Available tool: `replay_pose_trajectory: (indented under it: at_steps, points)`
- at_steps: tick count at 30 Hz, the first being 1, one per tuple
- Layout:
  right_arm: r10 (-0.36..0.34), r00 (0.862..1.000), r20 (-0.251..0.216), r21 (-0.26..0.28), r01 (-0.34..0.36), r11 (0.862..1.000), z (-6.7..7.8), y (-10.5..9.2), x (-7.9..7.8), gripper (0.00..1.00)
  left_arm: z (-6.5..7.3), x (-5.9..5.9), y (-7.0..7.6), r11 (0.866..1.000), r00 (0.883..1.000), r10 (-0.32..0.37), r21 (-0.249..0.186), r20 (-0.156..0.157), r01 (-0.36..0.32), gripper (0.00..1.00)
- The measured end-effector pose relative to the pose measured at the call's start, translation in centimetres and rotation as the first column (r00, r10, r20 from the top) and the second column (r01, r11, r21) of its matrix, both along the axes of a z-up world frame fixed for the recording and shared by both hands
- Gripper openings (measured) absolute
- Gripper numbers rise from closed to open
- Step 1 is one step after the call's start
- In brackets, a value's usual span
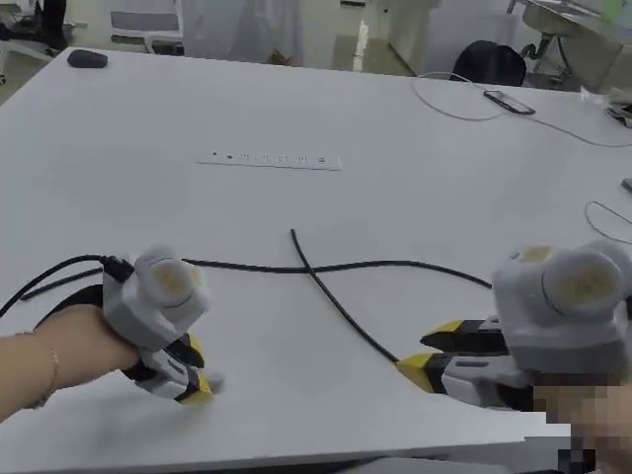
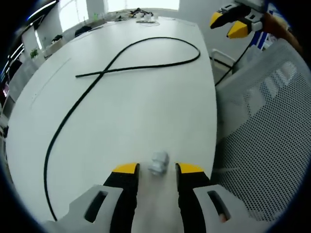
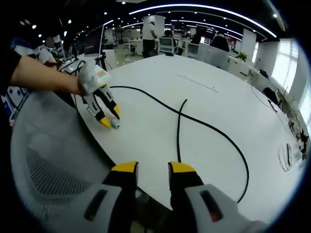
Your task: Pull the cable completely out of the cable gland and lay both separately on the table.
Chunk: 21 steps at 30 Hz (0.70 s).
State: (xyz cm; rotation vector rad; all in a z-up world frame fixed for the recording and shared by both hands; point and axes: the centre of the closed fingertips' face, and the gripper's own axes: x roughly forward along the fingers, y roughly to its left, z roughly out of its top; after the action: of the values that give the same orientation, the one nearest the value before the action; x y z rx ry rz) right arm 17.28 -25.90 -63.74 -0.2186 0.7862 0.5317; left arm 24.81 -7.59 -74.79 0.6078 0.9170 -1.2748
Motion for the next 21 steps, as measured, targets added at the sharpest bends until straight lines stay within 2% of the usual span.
replay_pose_trajectory:
  at_steps: [3, 5, 7, 9, 11, 13, 15, 16, 17, 18, 19, 21]
  points:
    - [0.005, 1.0, -0.014, 0.032, -0.004, 0.999, 0.1, 0.4, 0.1, 0.28, 2.2, 0.0, 1.1, 1.0, 1.0, 0.018, -0.021, 0.006, -0.018, 0.39]
    - [0.018, 0.999, -0.035, 0.053, -0.016, 0.998, -0.1, 1.0, 0.1, 0.28, 3.7, -0.2, 1.9, 0.998, 0.999, 0.05, -0.048, -0.003, -0.05, 0.4]
    - [0.032, 0.998, -0.056, 0.053, -0.029, 0.998, -0.4, 1.3, 0.0, 0.29, 6.1, -0.9, 3.5, 0.99, 0.993, 0.113, -0.081, -0.044, -0.117, 0.43]
    - [0.048, 0.996, -0.071, 0.044, -0.045, 0.998, -0.4, 1.7, 0.0, 0.3, 7.6, -1.8, 4.9, 0.98, 0.982, 0.166, -0.09, -0.094, -0.175, 0.46]
    - [0.071, 0.994, -0.084, 0.05, -0.067, 0.997, -0.3, 2.4, -0.1, 0.31, 10.0, -2.9, 6.0, 0.967, 0.973, 0.196, -0.143, -0.119, -0.212, 0.47]
    - [0.098, 0.989, -0.114, 0.069, -0.09, 0.994, -0.3, 3.2, -0.6, 0.33, 12.1, -3.7, 7.2, 0.944, 0.96, 0.244, -0.194, -0.138, -0.268, 0.48]
    - [0.143, 0.977, -0.16, 0.068, -0.134, 0.989, -0.6, 4.0, -1.6, 0.36, 13.8, -4.3, 8.6, 0.918, 0.951, 0.284, -0.249, -0.126, -0.307, 0.5]
    - [0.145, 0.977, -0.157, 0.081, -0.133, 0.988, -0.5, 4.5, -1.8, 0.37, 14.3, -4.6, 9.1, 0.905, 0.944, 0.305, -0.271, -0.124, -0.328, 0.51]
    - [0.151, 0.975, -0.16, 0.1, -0.136, 0.986, -0.4, 4.9, -2.0, 0.37, 14.9, -4.9, 10.1, 0.884, 0.932, 0.345, -0.295, -0.116, -0.363, 0.52]
    - [0.158, 0.973, -0.169, 0.127, -0.138, 0.982, -0.2, 5.6, -2.4, 0.37, 15.0, -4.9, 10.9, 0.867, 0.92, 0.38, -0.308, -0.096, -0.391, 0.51]
    - [0.157, 0.972, -0.175, 0.136, -0.134, 0.982, -0.2, 5.9, -2.6, 0.37, 14.9, -5.1, 12.3, 0.847, 0.898, 0.434, -0.306, -0.074, -0.435, 0.51]
    - [0.153, 0.97, -0.188, 0.141, -0.128, 0.982, -0.2, 6.4, -3.1, 0.37, 14.8, -5.3, 14.0, 0.822, 0.869, 0.493, -0.308, -0.034, -0.478, 0.51]
